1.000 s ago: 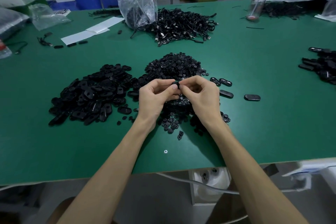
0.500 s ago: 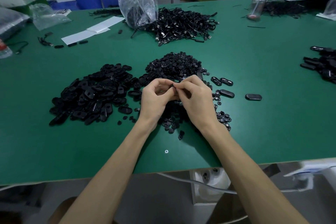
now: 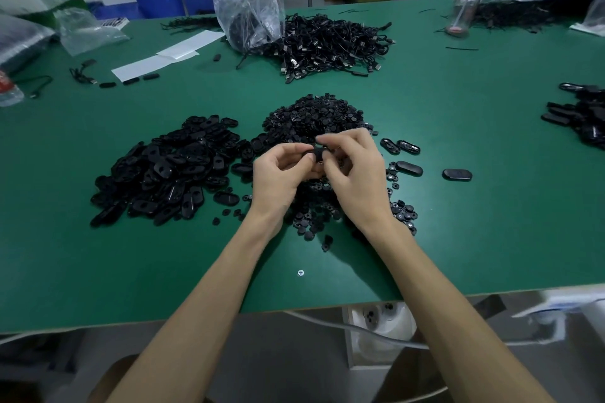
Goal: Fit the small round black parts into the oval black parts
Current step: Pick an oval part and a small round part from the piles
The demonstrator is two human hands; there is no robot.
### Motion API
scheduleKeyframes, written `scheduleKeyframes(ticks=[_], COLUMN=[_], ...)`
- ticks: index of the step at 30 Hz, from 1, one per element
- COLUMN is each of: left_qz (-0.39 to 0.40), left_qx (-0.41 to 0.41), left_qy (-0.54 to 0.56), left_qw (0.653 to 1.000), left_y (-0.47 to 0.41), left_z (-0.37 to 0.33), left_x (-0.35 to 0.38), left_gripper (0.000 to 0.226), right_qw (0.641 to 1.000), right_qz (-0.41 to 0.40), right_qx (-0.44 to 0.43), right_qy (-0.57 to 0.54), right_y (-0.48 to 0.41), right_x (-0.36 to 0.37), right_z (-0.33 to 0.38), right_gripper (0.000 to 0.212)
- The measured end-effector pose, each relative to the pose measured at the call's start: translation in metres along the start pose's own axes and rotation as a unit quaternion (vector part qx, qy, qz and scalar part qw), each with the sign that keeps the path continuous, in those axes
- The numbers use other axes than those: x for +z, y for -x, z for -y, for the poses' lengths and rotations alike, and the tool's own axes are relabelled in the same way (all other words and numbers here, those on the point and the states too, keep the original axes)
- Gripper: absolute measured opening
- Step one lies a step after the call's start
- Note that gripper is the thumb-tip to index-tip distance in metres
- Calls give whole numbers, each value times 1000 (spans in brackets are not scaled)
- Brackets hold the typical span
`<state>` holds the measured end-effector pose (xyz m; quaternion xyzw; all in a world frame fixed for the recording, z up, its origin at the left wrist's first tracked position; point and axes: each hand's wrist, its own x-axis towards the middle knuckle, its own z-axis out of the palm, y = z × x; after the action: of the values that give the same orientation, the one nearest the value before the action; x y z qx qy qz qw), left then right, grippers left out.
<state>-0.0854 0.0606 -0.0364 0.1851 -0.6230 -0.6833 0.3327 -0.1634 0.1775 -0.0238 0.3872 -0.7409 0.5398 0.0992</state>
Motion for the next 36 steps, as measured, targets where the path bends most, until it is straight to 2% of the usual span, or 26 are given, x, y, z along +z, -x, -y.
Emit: scheduleKeyframes(ticks=[2, 6, 14, 22, 31, 36], left_qz=[-3, -2, 6, 17, 7, 12], left_qx=[-3, -7, -2, 11, 31, 28], left_qy=[7, 9, -6, -24, -111, -101], left_qw=[1000, 1000, 1000, 1000, 993, 994], left_y=[0, 0, 2, 3, 2, 1], left_z=[-1, -2, -3, -4, -2, -4], left_x=[0, 0, 1, 1, 2, 2], left_gripper=[12, 12, 15, 18, 15, 16], right_qw=[999, 992, 976, 973, 988, 991], right_qz=[-11, 19, 20, 18, 34, 31], right_qx=[39, 106, 165, 168, 115, 98], right_qy=[-19, -72, -141, -155, -97, -85], right_y=[-3, -5, -6, -5, -1, -1], right_x=[-3, -4, -4, -6, -2, -2], right_z=[-1, -4, -8, -7, -4, -4], right_gripper=[21, 16, 13, 12, 13, 13])
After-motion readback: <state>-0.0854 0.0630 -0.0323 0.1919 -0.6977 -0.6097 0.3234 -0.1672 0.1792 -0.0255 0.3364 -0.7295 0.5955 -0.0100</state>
